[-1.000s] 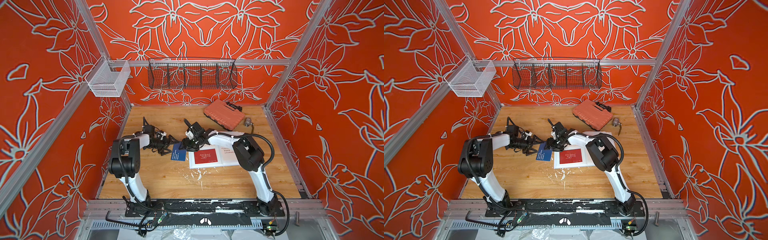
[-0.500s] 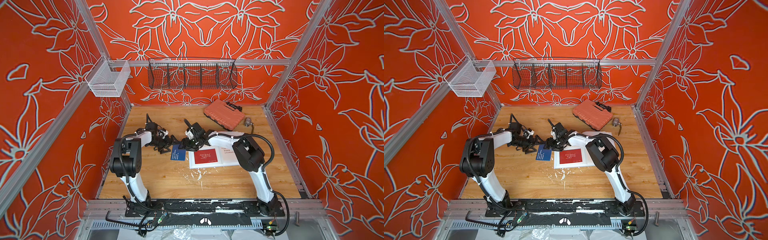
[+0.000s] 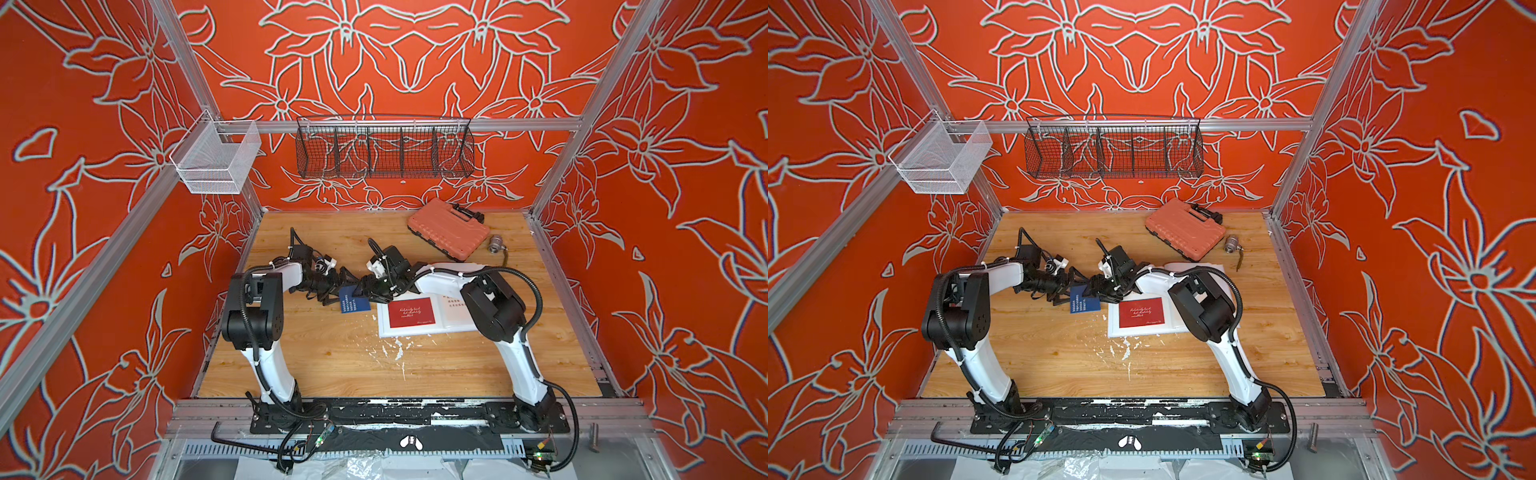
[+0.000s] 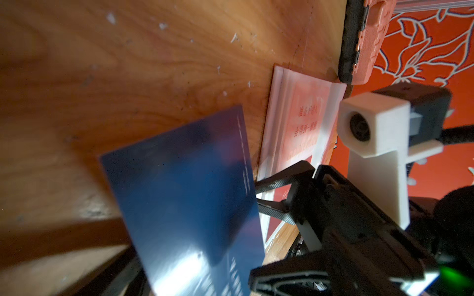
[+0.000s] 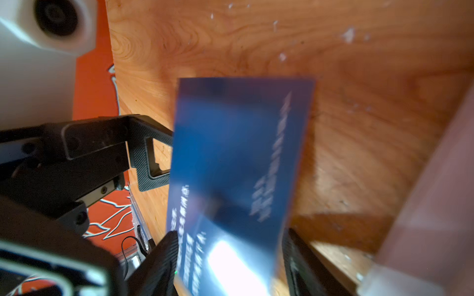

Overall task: Place the photos into the photo albums
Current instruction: Pick up the photo at the center of the board.

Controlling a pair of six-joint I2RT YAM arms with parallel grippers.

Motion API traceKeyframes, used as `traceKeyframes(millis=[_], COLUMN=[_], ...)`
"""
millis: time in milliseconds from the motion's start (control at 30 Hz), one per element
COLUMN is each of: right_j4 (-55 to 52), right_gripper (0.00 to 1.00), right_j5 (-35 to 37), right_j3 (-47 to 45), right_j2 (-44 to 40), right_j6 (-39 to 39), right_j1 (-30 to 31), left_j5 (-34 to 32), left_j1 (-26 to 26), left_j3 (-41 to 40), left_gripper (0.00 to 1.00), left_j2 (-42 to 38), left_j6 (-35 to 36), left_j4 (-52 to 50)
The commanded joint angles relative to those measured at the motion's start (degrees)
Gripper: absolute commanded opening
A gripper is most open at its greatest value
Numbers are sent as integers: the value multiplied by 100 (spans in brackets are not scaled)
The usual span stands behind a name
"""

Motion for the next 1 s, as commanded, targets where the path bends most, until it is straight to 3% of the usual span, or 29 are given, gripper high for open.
traceKeyframes(millis=[0, 200, 567, 967], right_j4=[-353, -282, -283, 1071], right_gripper=[67, 67, 64, 44], right_j5=[416, 488, 396, -10], right_j3=[-299, -437, -383, -947], right_j2=[530, 451, 524, 220], right_j6=[202, 243, 262, 516], right_j1=[76, 64, 63, 55], left_j5=[14, 93, 207, 17], left_j1=[-54, 286, 282, 285], left_j3=[-287, -353, -500, -402], left_gripper=[97, 97, 100, 98], left_j2=[201, 133, -166, -79], left_j6=[-72, -241, -407, -423], left_j4=[-382, -331, -46, 7])
